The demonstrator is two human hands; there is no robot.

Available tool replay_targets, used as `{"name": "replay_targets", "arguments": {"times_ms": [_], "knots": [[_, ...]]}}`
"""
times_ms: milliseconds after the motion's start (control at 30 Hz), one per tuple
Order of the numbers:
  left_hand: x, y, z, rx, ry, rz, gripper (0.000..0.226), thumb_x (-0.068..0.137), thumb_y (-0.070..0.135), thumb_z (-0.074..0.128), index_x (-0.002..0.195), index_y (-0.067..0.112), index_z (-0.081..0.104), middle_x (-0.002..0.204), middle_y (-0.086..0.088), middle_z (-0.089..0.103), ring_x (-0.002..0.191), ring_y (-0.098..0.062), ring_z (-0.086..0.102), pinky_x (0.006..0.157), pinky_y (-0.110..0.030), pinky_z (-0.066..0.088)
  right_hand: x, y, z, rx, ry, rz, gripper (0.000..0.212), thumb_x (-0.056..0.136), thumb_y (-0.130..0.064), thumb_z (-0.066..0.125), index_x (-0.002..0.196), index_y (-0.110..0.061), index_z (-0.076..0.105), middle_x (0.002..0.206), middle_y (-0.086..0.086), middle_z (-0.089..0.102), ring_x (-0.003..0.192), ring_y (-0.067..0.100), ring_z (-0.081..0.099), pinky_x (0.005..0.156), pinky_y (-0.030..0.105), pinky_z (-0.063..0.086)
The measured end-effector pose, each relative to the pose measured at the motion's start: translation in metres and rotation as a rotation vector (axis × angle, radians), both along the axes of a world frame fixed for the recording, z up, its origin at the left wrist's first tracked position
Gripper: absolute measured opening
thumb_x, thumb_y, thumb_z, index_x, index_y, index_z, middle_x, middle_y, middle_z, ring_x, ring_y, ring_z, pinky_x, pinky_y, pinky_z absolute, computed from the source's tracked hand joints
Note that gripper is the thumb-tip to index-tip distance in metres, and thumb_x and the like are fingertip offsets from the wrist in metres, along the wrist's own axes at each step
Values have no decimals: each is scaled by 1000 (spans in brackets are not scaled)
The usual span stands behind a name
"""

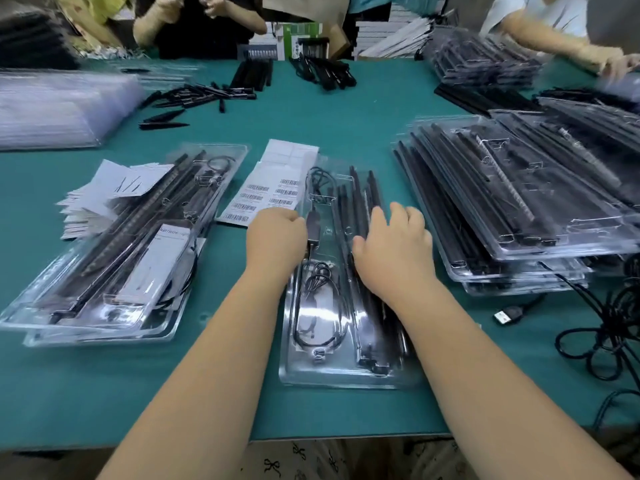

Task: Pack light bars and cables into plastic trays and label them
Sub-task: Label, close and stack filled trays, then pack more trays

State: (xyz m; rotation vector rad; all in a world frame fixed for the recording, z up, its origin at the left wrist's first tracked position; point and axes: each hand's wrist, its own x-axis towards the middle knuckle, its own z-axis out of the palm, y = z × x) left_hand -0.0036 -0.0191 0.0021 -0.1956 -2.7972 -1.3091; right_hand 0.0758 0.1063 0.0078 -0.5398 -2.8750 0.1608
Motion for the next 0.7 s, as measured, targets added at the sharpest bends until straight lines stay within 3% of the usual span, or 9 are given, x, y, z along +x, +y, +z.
{"name": "replay_targets", "arguments": {"times_ms": [67, 133, 267, 333, 433, 600, 700], "knots": [[4, -2, 1, -177, 90, -63, 29, 85, 16, 53, 57, 10, 56, 57, -7, 49, 59, -24, 40, 52, -29, 30, -6, -1, 2, -8, -10, 237, 60, 91, -12, 43, 147, -18, 22, 155, 7, 16, 141, 30, 11, 111, 39, 16], [2, -1, 2, -213, 77, -93, 28, 89, 21, 54, 67, 9, 69, 64, -10, 62, 67, -28, 55, 57, -30, 39, -12, -4, 4, -55, -98, 468, 70, 88, -1, 42, 150, -21, 17, 158, 3, 11, 144, 26, 8, 113, 31, 9], [-1, -3, 6, -203, 13, -105, 29, 89, 22, 56, 71, 5, 71, 69, -15, 69, 66, -30, 67, 70, -36, 54, -17, 2, 6, -256, -127, 536, 67, 86, 5, 31, 148, -21, 26, 157, -1, 16, 145, 18, 8, 114, 27, 9], [-3, -5, 7, -199, -51, -109, 26, 88, 21, 57, 73, 5, 71, 66, -13, 71, 57, -25, 68, 67, -33, 57, -16, 5, 5, -335, -128, 546, 61, 88, -2, 31, 146, -21, 32, 155, -2, 23, 144, 16, 13, 114, 27, 11], [-3, -5, 9, -144, -155, -102, 23, 86, 14, 55, 82, -2, 71, 66, -16, 71, 51, -23, 68, 65, -39, 60, -16, 4, 2, -150, -119, 623, 52, 93, -30, 35, 144, -18, 35, 150, -1, 33, 138, 20, 23, 111, 35, 20], [-7, -13, 19, -142, -252, -107, 19, 76, 16, 58, 81, 4, 72, 74, -14, 72, 75, -32, 70, 76, -45, 59, -16, 7, 0, -140, -159, 624, 63, 93, -49, 43, 148, -24, 25, 156, -6, 18, 144, 15, 9, 114, 30, 8], [-20, -20, 27, -245, -33, 15, 20, 79, 13, 50, 85, 4, 66, 94, -16, 69, 77, -29, 57, 69, -35, 49, -16, 8, -2, -159, -157, 632, 63, 94, -50, 42, 149, -25, 24, 157, -7, 15, 145, 15, 7, 113, 29, 6]]}}
